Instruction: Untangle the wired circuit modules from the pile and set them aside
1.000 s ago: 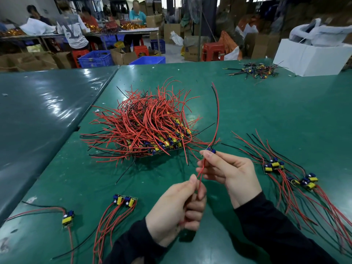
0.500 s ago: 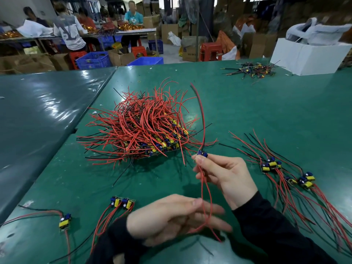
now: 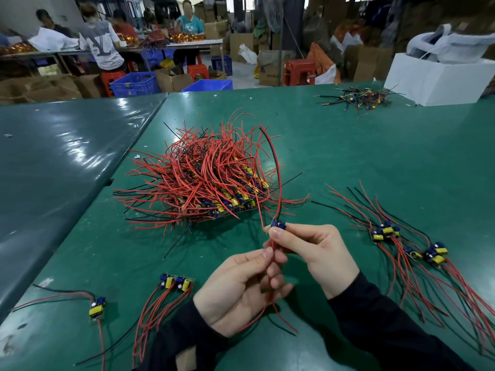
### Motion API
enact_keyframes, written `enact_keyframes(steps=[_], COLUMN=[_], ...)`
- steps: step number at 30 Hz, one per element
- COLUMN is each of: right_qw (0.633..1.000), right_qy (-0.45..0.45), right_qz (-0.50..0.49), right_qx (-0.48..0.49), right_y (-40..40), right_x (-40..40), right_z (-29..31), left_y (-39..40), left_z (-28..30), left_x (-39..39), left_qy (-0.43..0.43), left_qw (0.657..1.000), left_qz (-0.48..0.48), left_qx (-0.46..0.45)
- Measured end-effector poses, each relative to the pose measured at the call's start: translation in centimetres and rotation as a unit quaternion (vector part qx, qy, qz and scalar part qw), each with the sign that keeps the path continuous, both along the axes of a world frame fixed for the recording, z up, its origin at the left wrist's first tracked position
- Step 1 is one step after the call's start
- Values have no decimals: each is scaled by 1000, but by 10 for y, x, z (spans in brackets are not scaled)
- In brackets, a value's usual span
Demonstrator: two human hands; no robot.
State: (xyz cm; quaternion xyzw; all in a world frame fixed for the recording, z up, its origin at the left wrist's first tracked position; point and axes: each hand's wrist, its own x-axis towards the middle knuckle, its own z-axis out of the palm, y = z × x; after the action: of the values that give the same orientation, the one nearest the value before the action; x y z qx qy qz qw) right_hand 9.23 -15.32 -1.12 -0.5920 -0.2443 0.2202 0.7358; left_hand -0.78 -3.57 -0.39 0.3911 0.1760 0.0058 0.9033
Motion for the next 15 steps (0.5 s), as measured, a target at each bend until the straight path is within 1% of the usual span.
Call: enact_keyframes(steps=[1,2,3,4,6,8,10,13,15], right_qw=[1000,1000,1000,999,998,996,990,978,972], right_qy=[-2,-3,-4,-4,11,42,74,126,141], right_qz=[-5,-11,-20,-31,-53,-81,-117,-165,-184], right_qx=[-1,-6,-14,-23,-25,-11,1,25,35], right_y=[0,0,0,0,0,-1,-3,-9,-12], right_x=[1,2,2,3,3,6,12,23,27], right_z=[0,0,0,-1,-1,0,3,8,10], left_y=[-11,-8,-13,-13,-11,-19,-23,-27,-29], left_z=[-12,-15,-22,-27,-22,-29,-31,-32,-32], left_x=[8,11,16,16,19,15,15,13,12], left_qy=[-31,-21,-25,-38,-30,-49,-55,-85,-102], left_qw=[998,997,997,997,999,997,996,988,978], left_qz=[-57,-68,-67,-60,-41,-57,-53,-101,-131], left_qx=[9,17,11,-17,-17,13,37,83,130])
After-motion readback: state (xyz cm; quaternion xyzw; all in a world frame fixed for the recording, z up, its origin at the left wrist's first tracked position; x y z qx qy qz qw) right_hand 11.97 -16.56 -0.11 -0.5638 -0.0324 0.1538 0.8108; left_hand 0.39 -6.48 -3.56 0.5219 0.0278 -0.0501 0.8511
